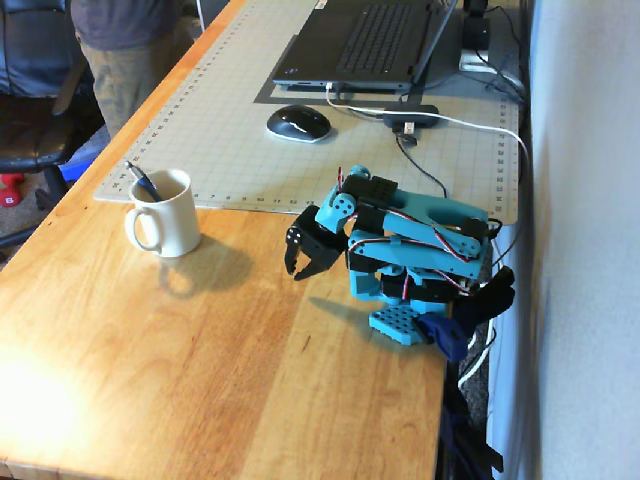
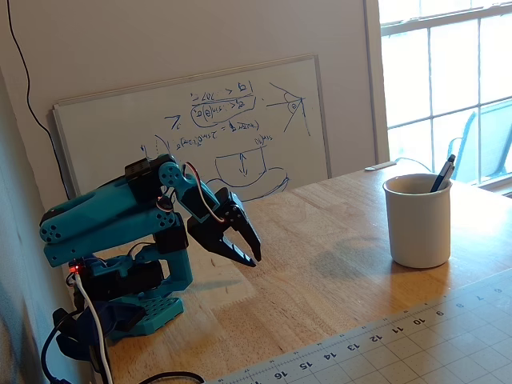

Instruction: Grasp a pen and put it in a mug.

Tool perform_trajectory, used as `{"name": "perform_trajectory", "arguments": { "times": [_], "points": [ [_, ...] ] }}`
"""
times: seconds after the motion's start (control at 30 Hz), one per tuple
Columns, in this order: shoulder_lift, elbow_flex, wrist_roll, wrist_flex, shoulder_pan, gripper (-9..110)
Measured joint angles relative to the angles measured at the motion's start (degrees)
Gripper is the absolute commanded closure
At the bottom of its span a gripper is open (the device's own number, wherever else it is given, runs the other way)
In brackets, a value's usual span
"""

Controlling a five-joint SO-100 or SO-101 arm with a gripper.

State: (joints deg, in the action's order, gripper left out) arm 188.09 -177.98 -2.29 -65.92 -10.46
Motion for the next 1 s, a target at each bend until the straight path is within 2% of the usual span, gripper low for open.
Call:
{"name": "perform_trajectory", "arguments": {
  "times": [1.0],
  "points": [
    [1.14,-0.18,0.0,-0.62,0.0,99]
  ]
}}
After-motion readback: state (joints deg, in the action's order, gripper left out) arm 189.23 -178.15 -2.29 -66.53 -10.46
